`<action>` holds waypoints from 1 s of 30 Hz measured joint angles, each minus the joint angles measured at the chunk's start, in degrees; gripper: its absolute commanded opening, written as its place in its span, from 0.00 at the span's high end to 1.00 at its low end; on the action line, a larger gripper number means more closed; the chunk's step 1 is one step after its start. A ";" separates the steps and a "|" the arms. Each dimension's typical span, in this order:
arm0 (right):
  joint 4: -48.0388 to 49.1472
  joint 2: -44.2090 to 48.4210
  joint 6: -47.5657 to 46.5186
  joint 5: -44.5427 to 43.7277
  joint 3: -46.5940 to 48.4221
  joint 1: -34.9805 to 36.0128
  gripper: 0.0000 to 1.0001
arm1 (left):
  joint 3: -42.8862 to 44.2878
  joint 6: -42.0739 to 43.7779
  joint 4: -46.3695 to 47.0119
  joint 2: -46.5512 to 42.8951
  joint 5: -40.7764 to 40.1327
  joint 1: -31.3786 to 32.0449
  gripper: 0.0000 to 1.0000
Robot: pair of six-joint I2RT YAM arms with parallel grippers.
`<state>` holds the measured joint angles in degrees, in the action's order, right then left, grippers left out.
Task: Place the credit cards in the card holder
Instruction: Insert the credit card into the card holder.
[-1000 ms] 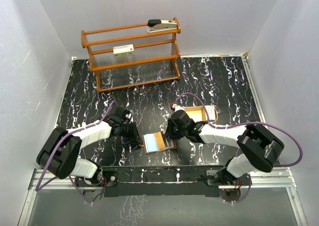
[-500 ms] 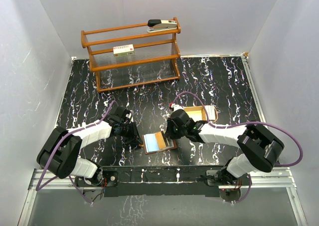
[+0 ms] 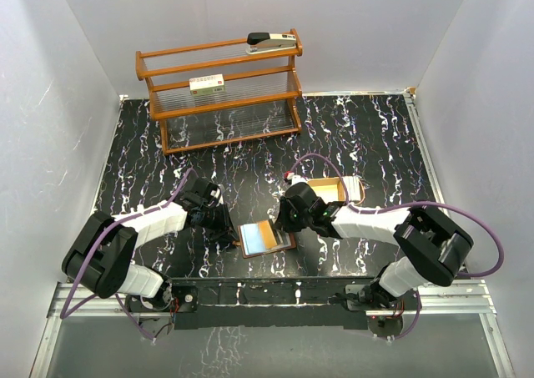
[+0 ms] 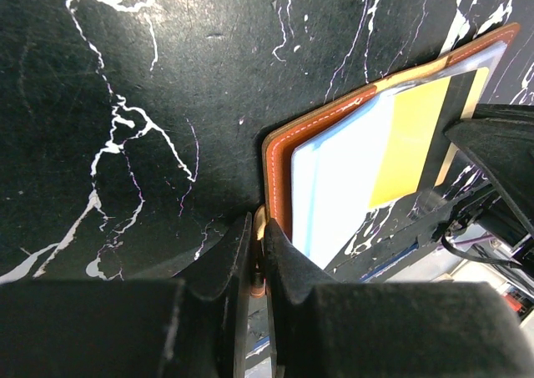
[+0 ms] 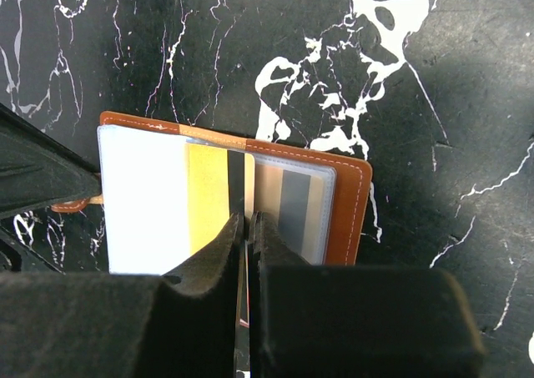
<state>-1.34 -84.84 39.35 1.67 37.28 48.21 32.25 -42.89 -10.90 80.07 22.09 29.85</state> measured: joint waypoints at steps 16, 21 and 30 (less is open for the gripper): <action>3.08 0.02 10.54 0.42 -2.25 -0.31 1.00 | -0.98 -1.55 1.79 -0.02 1.29 -0.13 1.00; 2.86 0.02 12.09 0.15 -2.25 -0.20 1.00 | -1.11 -1.73 2.01 -0.02 1.51 -0.13 1.00; 0.48 1.60 12.68 -0.94 -2.25 0.17 1.00 | -1.11 -1.73 2.38 0.35 2.10 -0.11 1.00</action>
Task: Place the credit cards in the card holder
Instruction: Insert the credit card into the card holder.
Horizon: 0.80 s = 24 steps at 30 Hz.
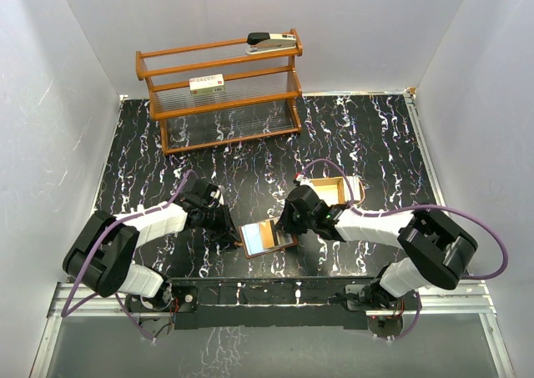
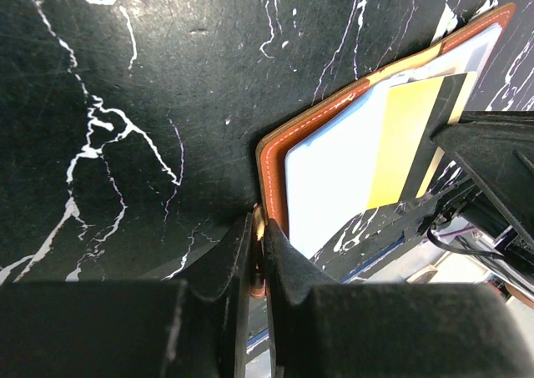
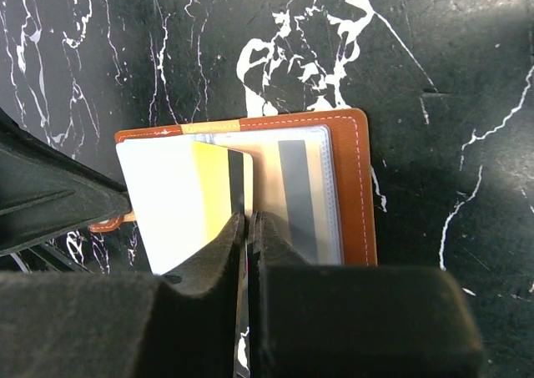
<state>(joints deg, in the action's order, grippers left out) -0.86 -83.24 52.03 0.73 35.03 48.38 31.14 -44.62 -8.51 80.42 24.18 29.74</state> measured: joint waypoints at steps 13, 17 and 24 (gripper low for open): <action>1.77 -1.73 -0.98 2.05 0.17 0.35 0.99 | 0.00 0.00 0.74 0.52 0.90 0.00 1.00; 2.71 -2.93 -1.14 2.47 0.98 1.33 0.98 | 0.00 0.02 0.72 0.52 0.87 0.00 1.00; 2.73 -4.83 -2.82 3.02 2.71 2.34 0.96 | 0.02 0.04 0.76 0.61 0.94 0.00 1.00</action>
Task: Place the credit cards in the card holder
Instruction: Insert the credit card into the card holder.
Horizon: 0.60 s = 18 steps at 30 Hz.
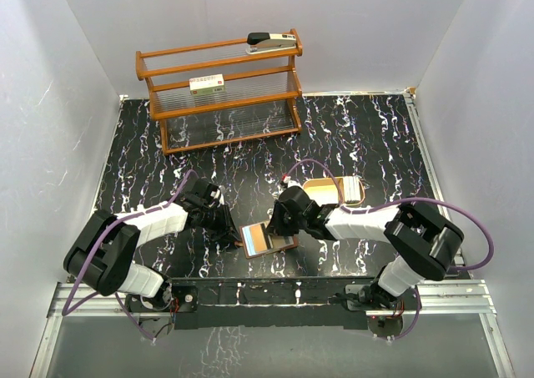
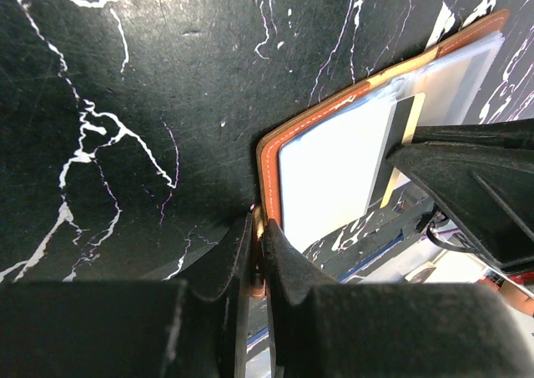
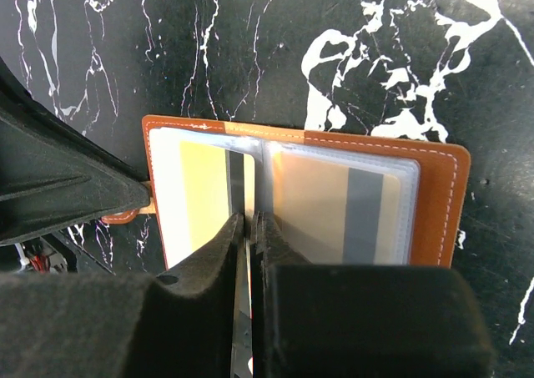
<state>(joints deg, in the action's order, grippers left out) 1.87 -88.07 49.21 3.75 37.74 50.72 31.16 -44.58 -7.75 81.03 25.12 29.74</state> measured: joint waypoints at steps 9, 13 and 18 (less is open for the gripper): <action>-0.61 -0.09 -0.98 0.33 0.42 0.55 0.94 | 0.20 0.04 -0.22 0.11 -0.04 0.00 1.00; -0.79 -0.09 -1.09 0.52 0.42 0.87 0.94 | 0.46 0.26 -0.63 0.28 -0.09 0.00 1.00; -0.79 -0.09 -1.11 0.76 0.42 1.03 0.88 | 1.22 0.92 -2.05 0.31 -1.01 0.11 1.00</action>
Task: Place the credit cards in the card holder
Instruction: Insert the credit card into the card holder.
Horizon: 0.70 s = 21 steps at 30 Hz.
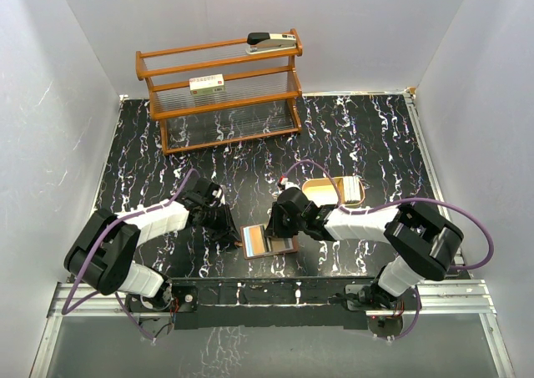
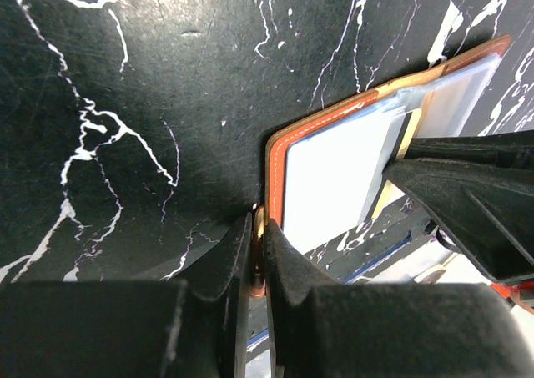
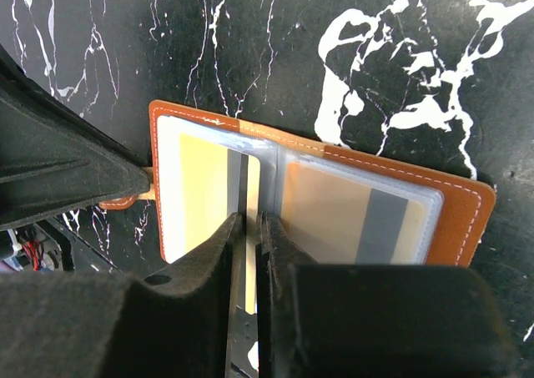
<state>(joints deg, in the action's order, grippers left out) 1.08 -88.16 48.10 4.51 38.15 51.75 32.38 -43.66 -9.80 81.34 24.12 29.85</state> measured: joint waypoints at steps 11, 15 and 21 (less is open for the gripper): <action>-4.02 0.37 -0.20 0.55 1.90 0.74 0.76 | 1.33 0.74 -2.45 -0.07 -2.29 0.26 1.00; -4.07 0.35 -0.17 1.09 1.90 0.76 0.80 | 1.33 0.61 -2.43 -0.07 -2.27 0.26 1.00; -4.11 -1.27 -0.17 1.46 3.13 1.29 0.88 | 1.33 0.59 -2.40 -0.07 -2.27 0.26 1.00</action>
<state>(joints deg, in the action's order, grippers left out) -3.03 -89.43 47.92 5.98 41.28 53.04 33.71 -43.07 -12.21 81.28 21.85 30.11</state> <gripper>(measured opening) 0.138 0.075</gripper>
